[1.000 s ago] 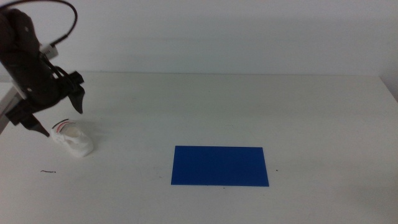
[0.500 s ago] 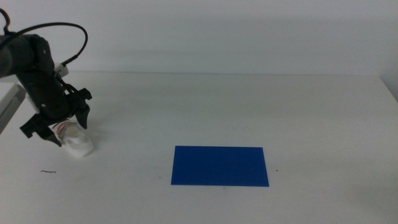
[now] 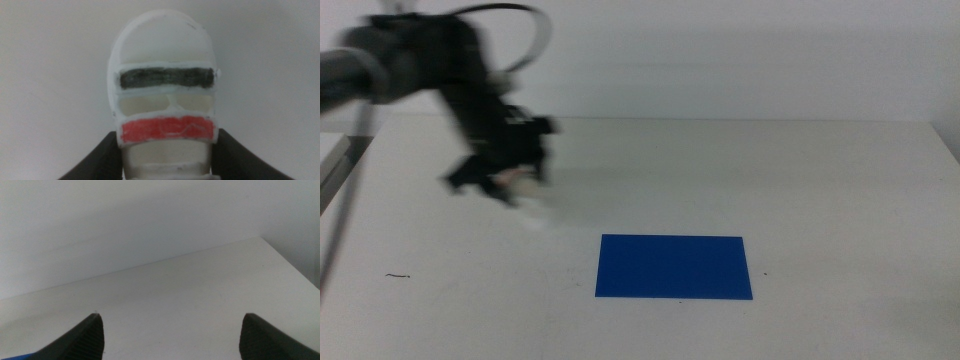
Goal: Use one arm to grab the shoe from the table and place it on the mat.
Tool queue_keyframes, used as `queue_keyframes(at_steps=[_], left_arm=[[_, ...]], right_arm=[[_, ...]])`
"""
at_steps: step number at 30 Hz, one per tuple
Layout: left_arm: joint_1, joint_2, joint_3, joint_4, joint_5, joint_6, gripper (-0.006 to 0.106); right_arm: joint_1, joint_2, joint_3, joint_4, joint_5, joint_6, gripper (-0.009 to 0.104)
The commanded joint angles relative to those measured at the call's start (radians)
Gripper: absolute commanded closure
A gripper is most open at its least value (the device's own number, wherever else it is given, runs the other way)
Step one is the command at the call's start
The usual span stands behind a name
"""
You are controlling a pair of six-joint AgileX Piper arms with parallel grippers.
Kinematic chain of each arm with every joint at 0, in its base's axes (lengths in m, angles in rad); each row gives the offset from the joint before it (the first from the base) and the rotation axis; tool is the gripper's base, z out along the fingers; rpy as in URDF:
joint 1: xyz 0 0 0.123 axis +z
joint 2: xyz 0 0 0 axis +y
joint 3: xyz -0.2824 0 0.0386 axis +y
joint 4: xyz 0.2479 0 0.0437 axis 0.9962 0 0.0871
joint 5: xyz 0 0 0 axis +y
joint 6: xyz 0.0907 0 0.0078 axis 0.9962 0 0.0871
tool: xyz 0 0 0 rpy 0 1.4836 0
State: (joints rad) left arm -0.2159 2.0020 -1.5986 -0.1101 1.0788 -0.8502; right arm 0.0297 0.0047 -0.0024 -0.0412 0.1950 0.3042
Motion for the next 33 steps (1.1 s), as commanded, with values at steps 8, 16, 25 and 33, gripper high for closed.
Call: queue_keyframes(at_steps=[8,16,25,33], left_arm=[[-0.423,0.109,-0.167,0.048,0.055,-0.314,0.102],[-0.532,0.117,-0.173,0.094,0.102,-0.475,0.102],[-0.532,0.12,-0.171,0.077,0.067,-0.282,0.102],[-0.532,0.125,-0.171,0.056,0.035,-0.22,0.102]], right_arm=[[0.002,-0.005,0.002,-0.007,-0.008,-0.004,0.016],[0.002,-0.005,0.002,-0.007,-0.008,-0.004,0.016],[0.002,-0.005,0.002,-0.007,-0.008,-0.004,0.016],[0.002,-0.005,0.002,-0.007,-0.008,-0.004,0.016]])
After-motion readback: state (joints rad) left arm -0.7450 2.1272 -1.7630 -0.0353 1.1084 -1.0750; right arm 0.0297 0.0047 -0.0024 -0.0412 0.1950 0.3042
